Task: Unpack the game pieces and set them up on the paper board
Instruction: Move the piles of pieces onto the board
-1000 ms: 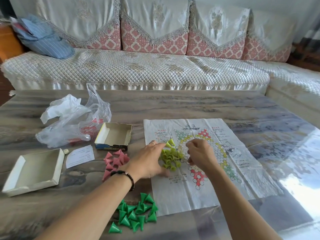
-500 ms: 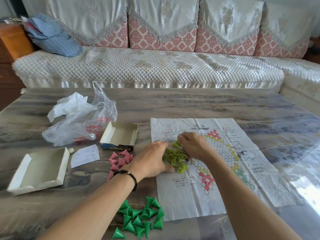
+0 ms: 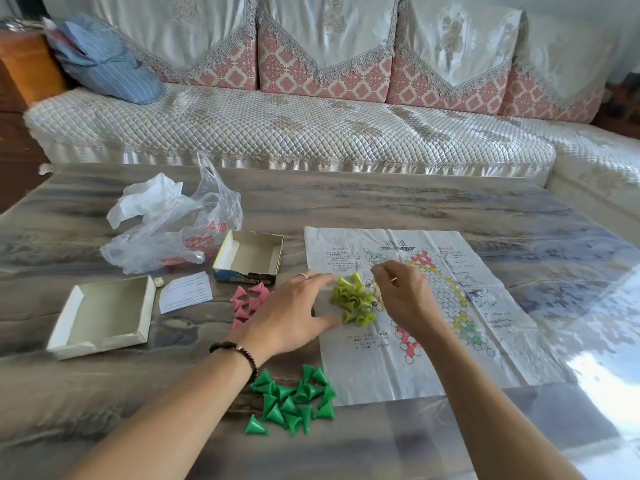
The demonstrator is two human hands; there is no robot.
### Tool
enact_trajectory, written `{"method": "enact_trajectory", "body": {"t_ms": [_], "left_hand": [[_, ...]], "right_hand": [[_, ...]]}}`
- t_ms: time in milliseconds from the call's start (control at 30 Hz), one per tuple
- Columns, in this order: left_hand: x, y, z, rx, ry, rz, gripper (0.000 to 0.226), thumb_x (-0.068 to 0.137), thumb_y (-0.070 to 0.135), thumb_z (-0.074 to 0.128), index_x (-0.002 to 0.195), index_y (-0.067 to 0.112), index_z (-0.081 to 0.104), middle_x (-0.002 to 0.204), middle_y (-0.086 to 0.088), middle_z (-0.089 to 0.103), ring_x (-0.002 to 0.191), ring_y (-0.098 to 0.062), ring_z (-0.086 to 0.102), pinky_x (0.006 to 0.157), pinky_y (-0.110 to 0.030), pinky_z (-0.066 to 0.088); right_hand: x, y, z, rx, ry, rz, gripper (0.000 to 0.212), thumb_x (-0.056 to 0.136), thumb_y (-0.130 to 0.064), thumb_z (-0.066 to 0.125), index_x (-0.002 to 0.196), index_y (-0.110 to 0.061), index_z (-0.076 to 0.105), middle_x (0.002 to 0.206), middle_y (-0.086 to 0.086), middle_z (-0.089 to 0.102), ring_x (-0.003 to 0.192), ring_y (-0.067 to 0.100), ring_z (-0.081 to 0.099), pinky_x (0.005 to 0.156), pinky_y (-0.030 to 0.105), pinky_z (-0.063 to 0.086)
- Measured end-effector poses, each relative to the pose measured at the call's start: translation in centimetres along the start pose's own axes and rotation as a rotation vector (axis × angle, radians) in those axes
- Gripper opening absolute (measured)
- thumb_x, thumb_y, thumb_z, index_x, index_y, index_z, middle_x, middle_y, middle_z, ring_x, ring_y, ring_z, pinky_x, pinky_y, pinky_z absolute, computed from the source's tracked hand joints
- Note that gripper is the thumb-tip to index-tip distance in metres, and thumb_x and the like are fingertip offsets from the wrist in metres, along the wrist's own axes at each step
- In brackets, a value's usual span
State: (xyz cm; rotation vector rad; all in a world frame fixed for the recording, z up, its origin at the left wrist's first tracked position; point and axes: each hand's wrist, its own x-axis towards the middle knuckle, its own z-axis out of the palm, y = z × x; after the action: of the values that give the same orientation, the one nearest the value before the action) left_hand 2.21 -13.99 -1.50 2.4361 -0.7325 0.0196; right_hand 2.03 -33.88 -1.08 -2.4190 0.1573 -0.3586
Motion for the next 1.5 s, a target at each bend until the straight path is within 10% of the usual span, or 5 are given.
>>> {"method": "enact_trajectory", "body": {"t_ms": [233, 500, 767, 1500], "left_hand": [[-4.6, -0.5, -1.2, -0.086, 0.228, 0.105, 0.044, 0.093, 0.032, 0.055, 0.134, 0.017, 0.052, 0.129, 0.002, 0.054, 0.110, -0.008, 0.052, 0.097, -0.035, 0.046], [-12.3, -1.8, -0.5, 0.143, -0.137, 0.124, 0.091, 0.076, 0.068, 0.060, 0.150, 0.033, 0.020, 0.156, 0.007, 0.024, 0.141, -0.009, 0.024, 0.109, -0.021, 0.021], [-12.7, -2.9, 0.0, 0.154, 0.063, 0.274, 0.052, 0.083, 0.057, 0.046, 0.111, 0.018, 0.064, 0.108, 0.004, 0.065, 0.106, -0.014, 0.055, 0.090, -0.030, 0.045], [-11.6, -4.4, -0.2, 0.416, 0.177, 0.307, 0.024, 0.088, 0.041, 0.044, 0.075, 0.021, 0.047, 0.066, 0.004, 0.046, 0.059, -0.020, 0.053, 0.046, -0.027, 0.030]], "right_hand": [[-7.1, -1.8, 0.4, -0.018, 0.091, -0.058, 0.017, 0.091, -0.018, 0.055, 0.092, -0.017, 0.071, 0.091, -0.001, 0.069, 0.077, 0.015, 0.061, 0.072, 0.031, 0.049], [-13.2, -2.1, 2.4, -0.060, -0.086, -0.108, 0.035, 0.089, -0.032, 0.046, 0.118, -0.018, 0.060, 0.114, -0.006, 0.062, 0.111, 0.015, 0.053, 0.096, 0.041, 0.042], [-14.9, -4.4, 3.2, -0.167, -0.247, -0.262, 0.066, 0.076, -0.051, 0.040, 0.137, -0.025, 0.043, 0.134, -0.008, 0.050, 0.122, 0.010, 0.043, 0.102, 0.032, 0.034], [-14.2, -5.3, 6.6, -0.390, 0.014, -0.487, 0.025, 0.090, -0.036, 0.051, 0.074, -0.017, 0.048, 0.073, -0.001, 0.051, 0.055, 0.023, 0.049, 0.044, 0.036, 0.038]]}}
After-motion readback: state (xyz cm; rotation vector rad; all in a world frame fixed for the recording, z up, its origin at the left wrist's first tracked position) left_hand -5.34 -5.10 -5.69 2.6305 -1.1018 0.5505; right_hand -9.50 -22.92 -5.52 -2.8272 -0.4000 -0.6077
